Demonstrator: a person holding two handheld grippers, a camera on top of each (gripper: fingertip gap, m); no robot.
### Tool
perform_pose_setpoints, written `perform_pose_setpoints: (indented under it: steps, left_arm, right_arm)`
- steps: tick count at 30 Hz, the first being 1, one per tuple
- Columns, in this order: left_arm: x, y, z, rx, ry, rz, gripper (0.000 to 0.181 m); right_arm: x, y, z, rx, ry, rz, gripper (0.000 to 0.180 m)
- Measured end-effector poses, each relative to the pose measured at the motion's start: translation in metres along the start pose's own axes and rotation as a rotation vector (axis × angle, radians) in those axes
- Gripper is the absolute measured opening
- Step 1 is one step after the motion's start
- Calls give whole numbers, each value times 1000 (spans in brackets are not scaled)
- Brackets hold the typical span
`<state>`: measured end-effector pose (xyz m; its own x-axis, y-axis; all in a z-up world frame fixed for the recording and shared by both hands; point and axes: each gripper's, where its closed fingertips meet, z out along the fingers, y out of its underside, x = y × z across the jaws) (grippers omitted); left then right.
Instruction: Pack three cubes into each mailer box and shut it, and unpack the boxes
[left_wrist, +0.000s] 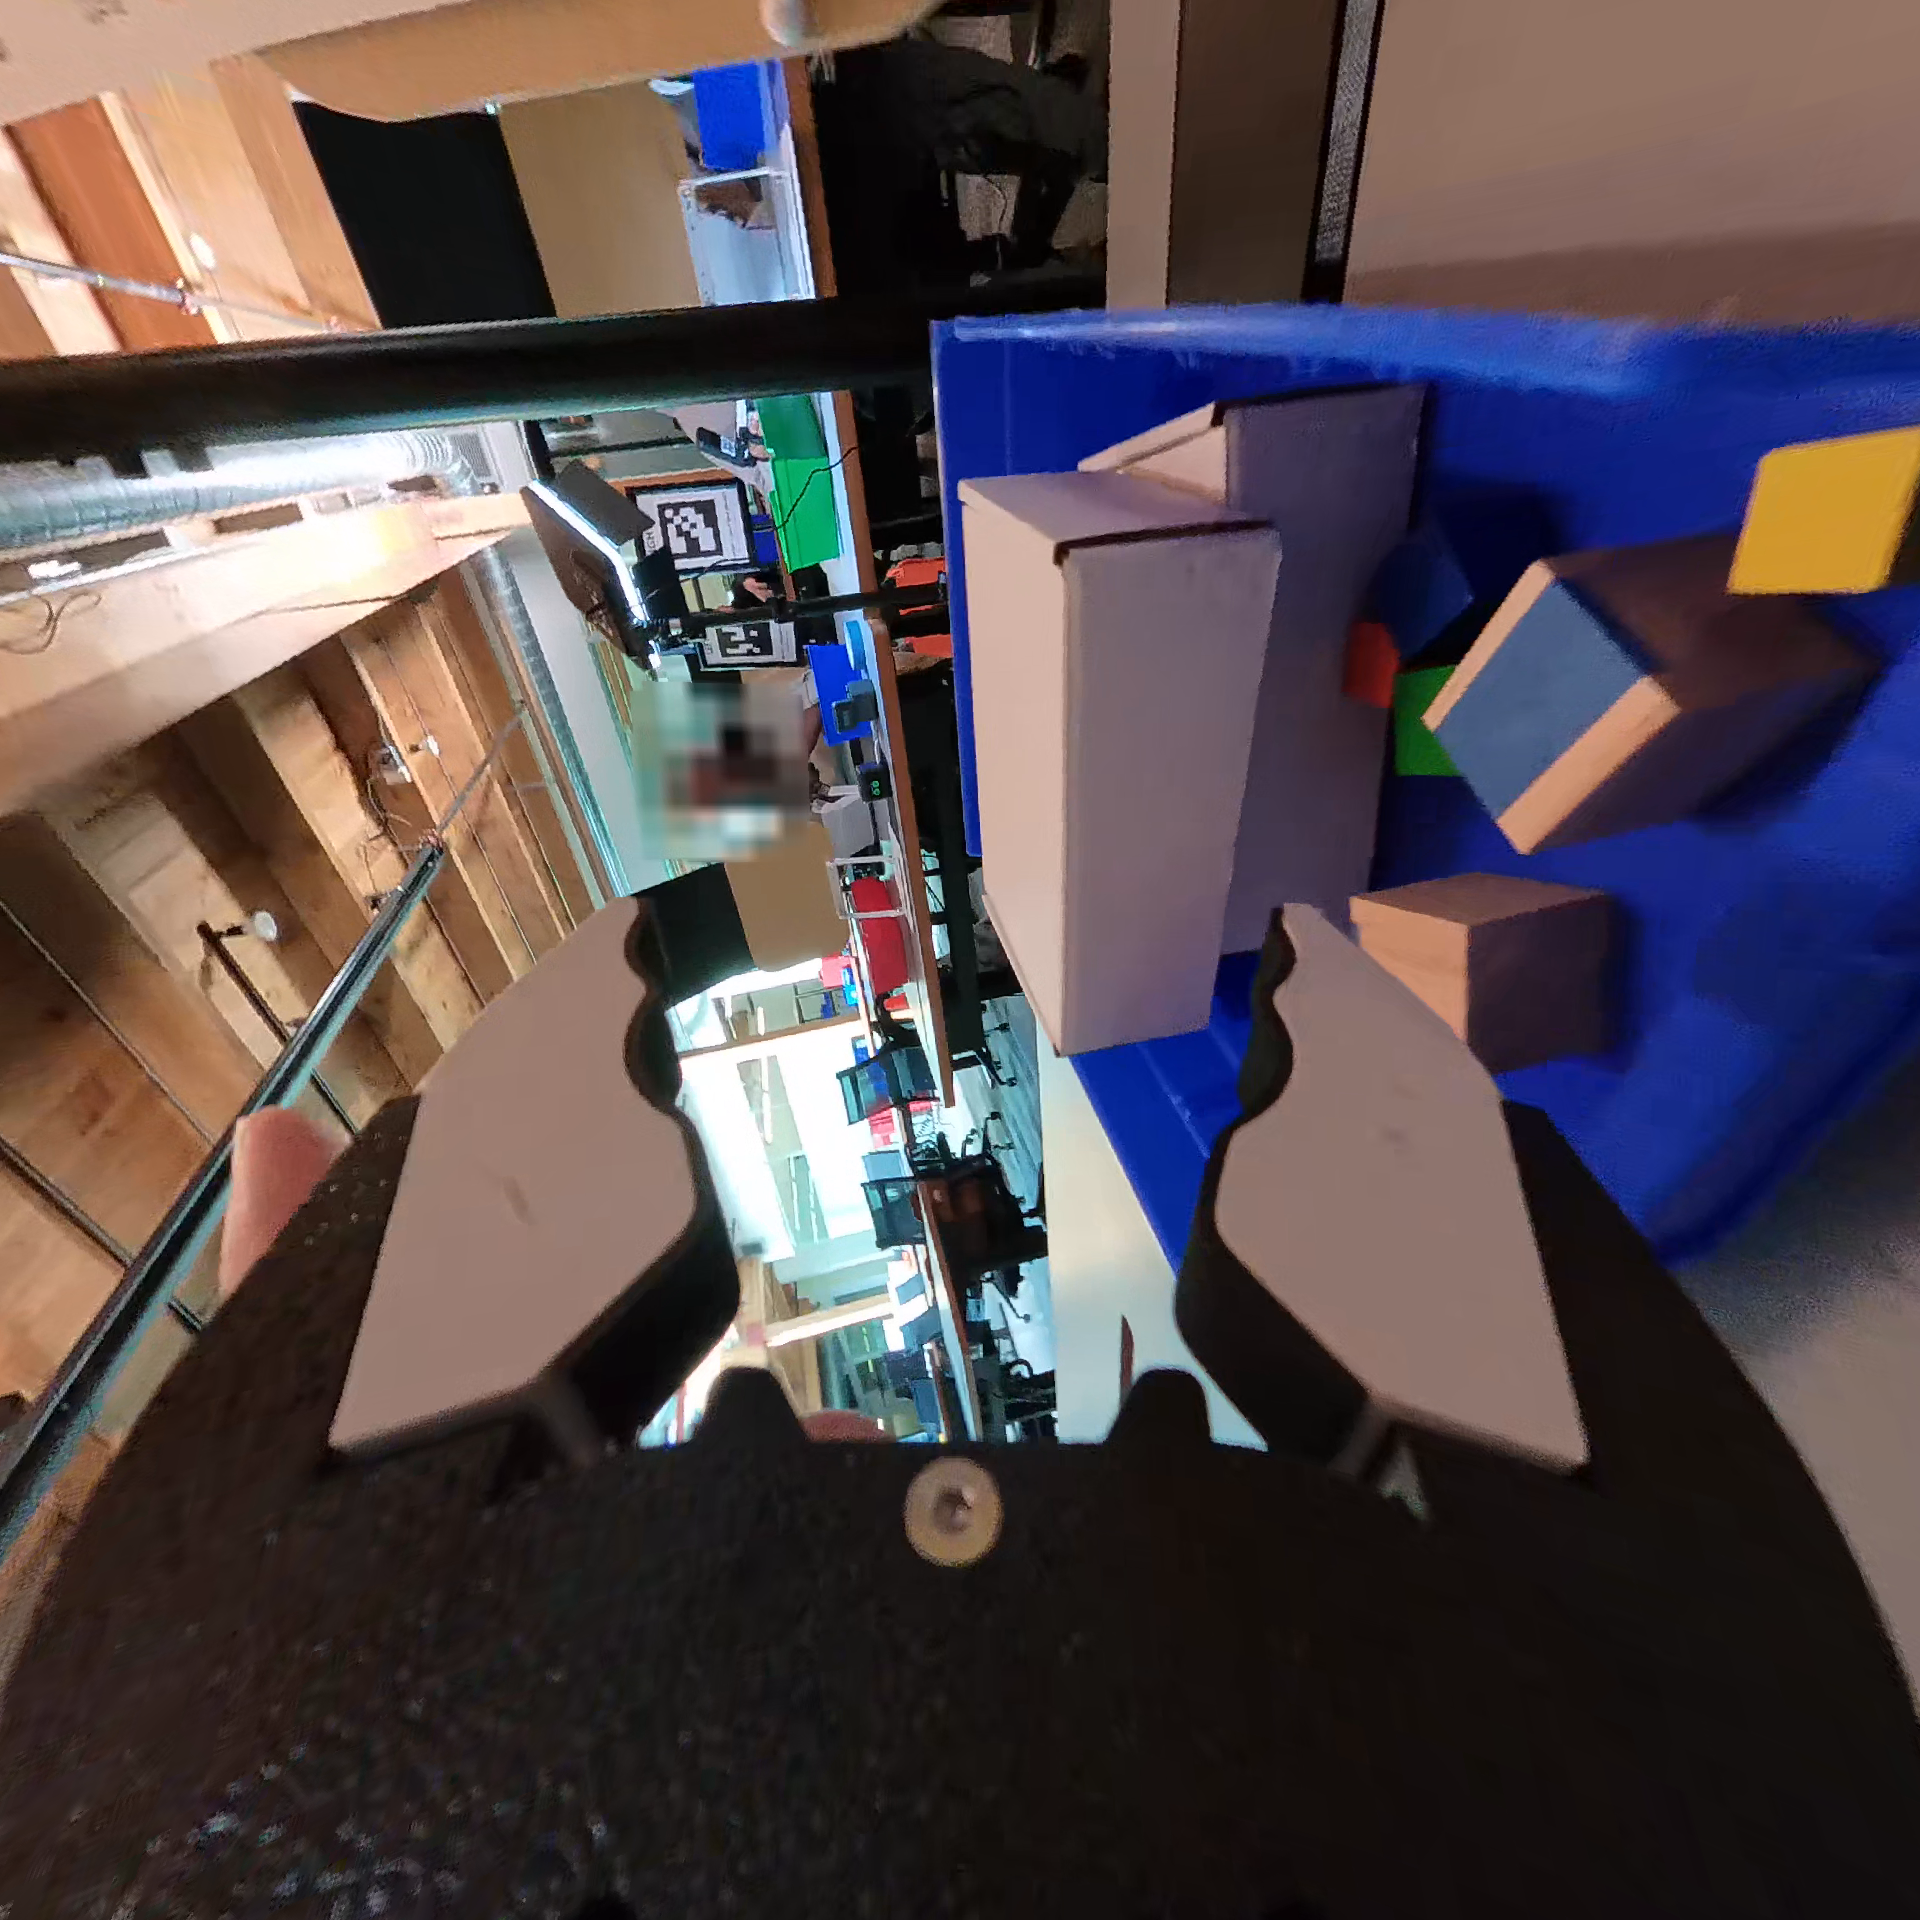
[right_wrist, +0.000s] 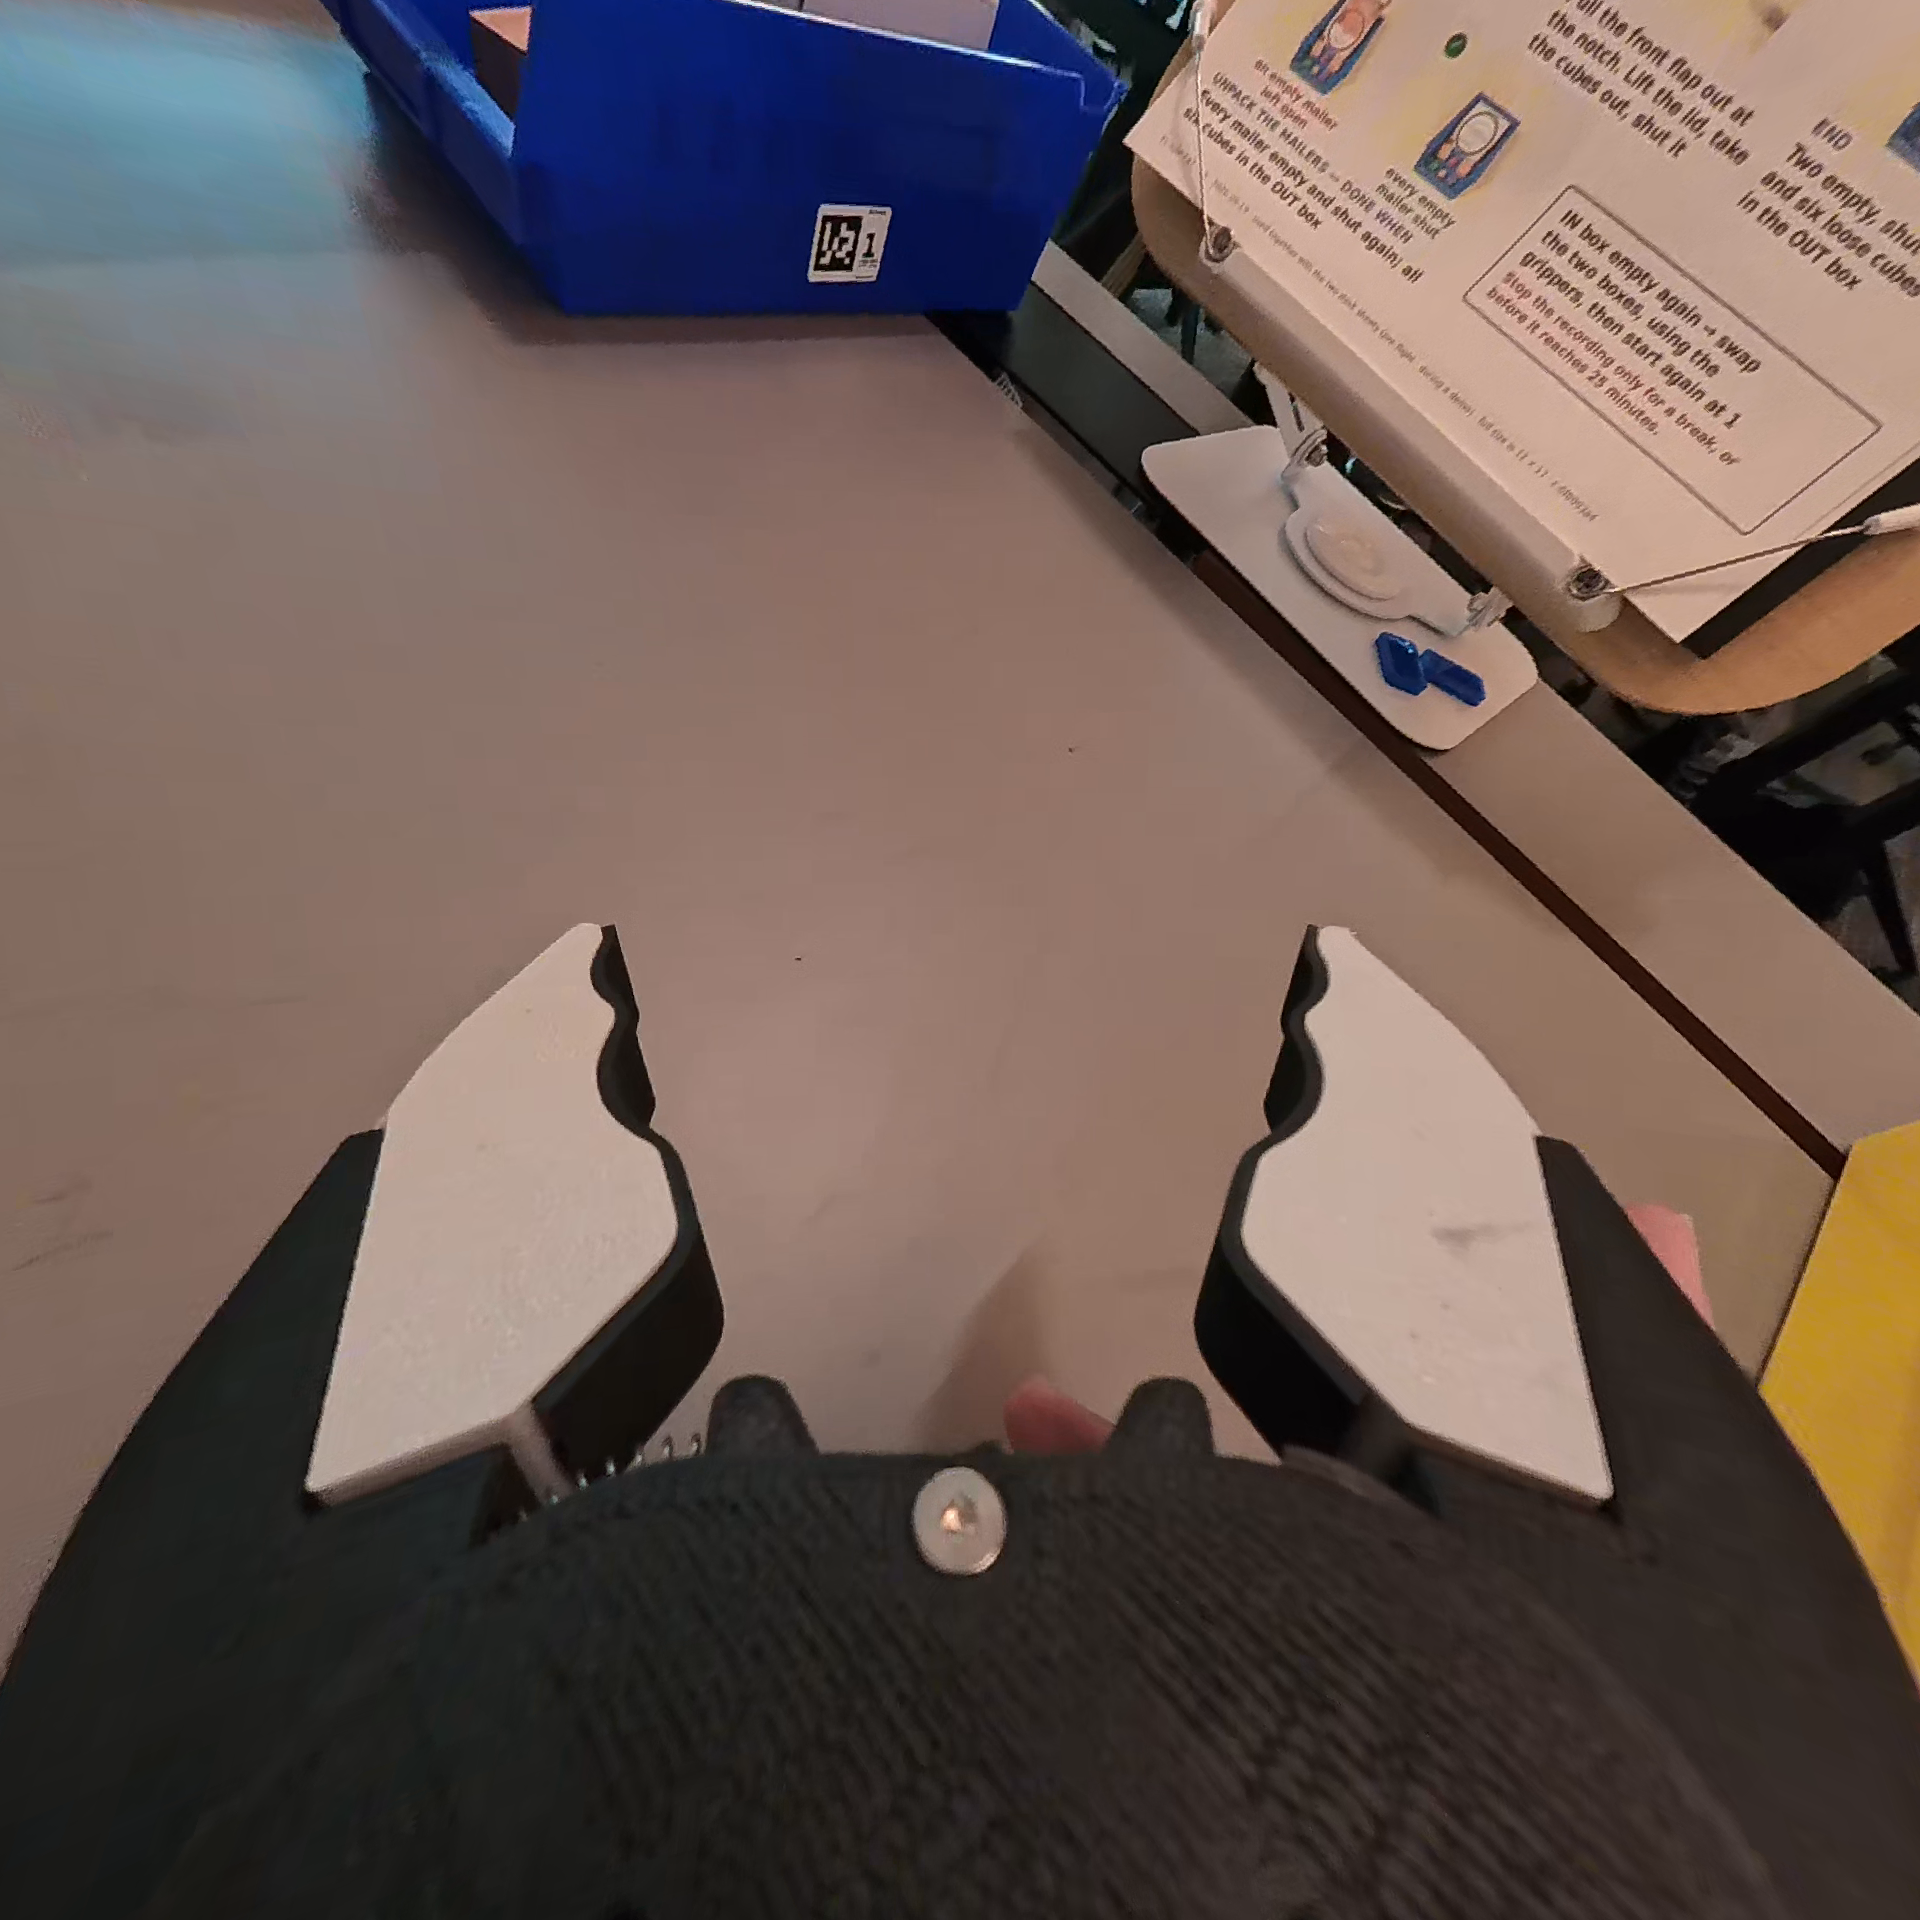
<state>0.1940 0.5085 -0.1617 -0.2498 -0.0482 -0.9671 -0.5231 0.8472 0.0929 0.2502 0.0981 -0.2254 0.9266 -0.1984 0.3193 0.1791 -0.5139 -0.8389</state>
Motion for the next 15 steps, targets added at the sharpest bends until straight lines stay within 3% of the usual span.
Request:
perform_pose_setpoints:
  steps: [5,15]
  left_arm:
    - [14,0,39,29,62,-19,106]
    - [26,-9,85,87,-2,16,107]
  right_arm:
    - [13,-1,-5,25,66,-27,116]
    - [32,15,-1,-6,142,-72,110]
